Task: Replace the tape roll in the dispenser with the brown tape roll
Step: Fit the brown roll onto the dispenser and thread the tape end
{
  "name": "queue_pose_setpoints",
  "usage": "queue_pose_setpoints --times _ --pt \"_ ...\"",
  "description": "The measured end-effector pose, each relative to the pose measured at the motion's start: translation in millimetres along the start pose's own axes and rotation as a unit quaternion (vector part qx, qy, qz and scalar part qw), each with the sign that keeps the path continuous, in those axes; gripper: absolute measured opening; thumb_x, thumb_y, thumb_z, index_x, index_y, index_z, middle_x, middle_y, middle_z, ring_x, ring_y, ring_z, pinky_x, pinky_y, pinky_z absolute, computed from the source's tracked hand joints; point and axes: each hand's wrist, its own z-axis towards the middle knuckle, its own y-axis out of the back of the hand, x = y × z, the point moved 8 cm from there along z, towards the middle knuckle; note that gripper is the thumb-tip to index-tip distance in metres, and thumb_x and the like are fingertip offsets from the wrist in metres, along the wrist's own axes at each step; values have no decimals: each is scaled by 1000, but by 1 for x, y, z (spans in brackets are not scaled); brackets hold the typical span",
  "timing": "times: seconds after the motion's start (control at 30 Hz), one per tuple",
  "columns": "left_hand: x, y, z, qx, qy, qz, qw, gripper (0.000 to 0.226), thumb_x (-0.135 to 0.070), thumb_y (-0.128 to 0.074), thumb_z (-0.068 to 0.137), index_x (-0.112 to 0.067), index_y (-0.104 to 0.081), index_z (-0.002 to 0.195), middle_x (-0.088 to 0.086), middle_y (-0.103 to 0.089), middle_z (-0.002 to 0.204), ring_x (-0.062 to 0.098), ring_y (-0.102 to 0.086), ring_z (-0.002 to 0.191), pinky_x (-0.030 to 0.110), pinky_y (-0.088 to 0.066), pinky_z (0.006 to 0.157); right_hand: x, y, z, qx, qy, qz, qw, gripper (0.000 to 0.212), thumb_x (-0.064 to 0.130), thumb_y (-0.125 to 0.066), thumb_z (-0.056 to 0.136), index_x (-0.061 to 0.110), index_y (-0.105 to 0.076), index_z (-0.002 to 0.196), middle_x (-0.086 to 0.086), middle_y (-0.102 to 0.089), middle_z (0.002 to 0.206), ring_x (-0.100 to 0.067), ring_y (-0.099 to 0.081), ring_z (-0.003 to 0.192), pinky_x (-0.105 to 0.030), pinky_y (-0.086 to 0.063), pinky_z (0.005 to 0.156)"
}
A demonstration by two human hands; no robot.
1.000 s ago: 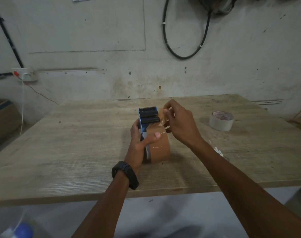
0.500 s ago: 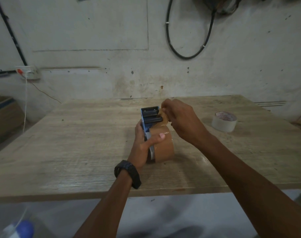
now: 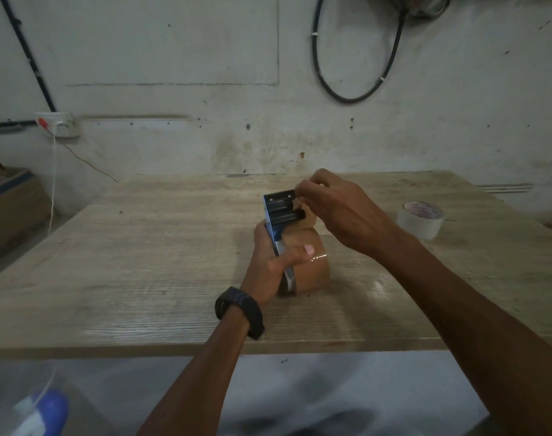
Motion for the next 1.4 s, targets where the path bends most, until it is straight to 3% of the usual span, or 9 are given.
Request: queue_pose_setpoints --times 0.2,0.3,0.43,0.53,0.7,0.9,1.03,1.2,1.4 --pt "2 -1 0 9 9 16 1000 104 -48 -80 55 -21 -32 143 8 -54 137 27 -61 121 56 -51 104 6 8 0 26 16 16 999 16 18 -51 99 13 -62 109 -5 -60 104 -15 -55 70 -27 -48 57" --pt "-1 -2 1 5 -4 20 1000 99 -51 -79 59 -22 -32 141 10 -53 140 28 -60 123 57 -50 105 -5 9 5 11 -41 65 997 11 16 -54 100 12 -64 105 -1 -61 92 -12 -55 67 -31 -49 61" --pt "-6 -2 2 -3 -12 1 1000 72 -57 -71 67 -40 -40 130 3 -58 135 25 -63 120 56 -50 106 -15 5 6 0 -91 103 991 9 15 -56 100 12 -63 104 3 -64 87 0 -55 65 -25 -50 62" --pt "-6 3 8 -8 -11 6 1000 65 -60 -69 68 -48 -44 127 -4 -64 128 21 -68 114 55 -52 104 -9 1 9 22 -73 95 993 9 13 -53 100 12 -61 104 -1 -66 87 -9 -57 67 -28 -52 63" --pt "-9 8 15 -19 -19 13 1000 65 -61 -72 68 -49 -48 128 1 -65 131 25 -68 116 59 -50 104 -3 -6 9 28 -54 66 996 11 18 -50 101 12 -57 107 -6 -64 89 -20 -59 74 -35 -52 64" --pt "-8 9 14 -20 -31 -7 999 74 -52 -73 71 -33 -46 138 3 -65 130 26 -68 115 60 -51 103 7 -13 2 -5 -3 30 1000 11 18 -49 99 19 -45 109 -7 -57 88 -22 -56 66 -37 -52 54" --pt "-9 5 12 -21 -35 -10 999 78 -53 -71 73 -28 -43 141 5 -64 131 27 -68 115 60 -51 102 4 -10 -2 -39 -40 77 995 6 12 -46 100 14 -48 106 -10 -60 84 -23 -56 69 -39 -52 58" --pt "-8 5 15 -8 -41 3 999 66 -57 -74 69 -39 -48 127 1 -68 122 25 -70 110 57 -53 101 -18 -6 4 -5 -158 168 973 6 18 -52 101 17 -58 99 12 -58 73 2 -52 62 -16 -39 55" --pt "-9 9 14 -9 -57 19 998 59 -54 -76 69 -40 -50 121 -4 -71 116 24 -71 107 57 -55 98 -33 2 7 49 -227 237 943 8 11 -61 94 10 -69 91 6 -63 78 -5 -57 64 -20 -41 59"
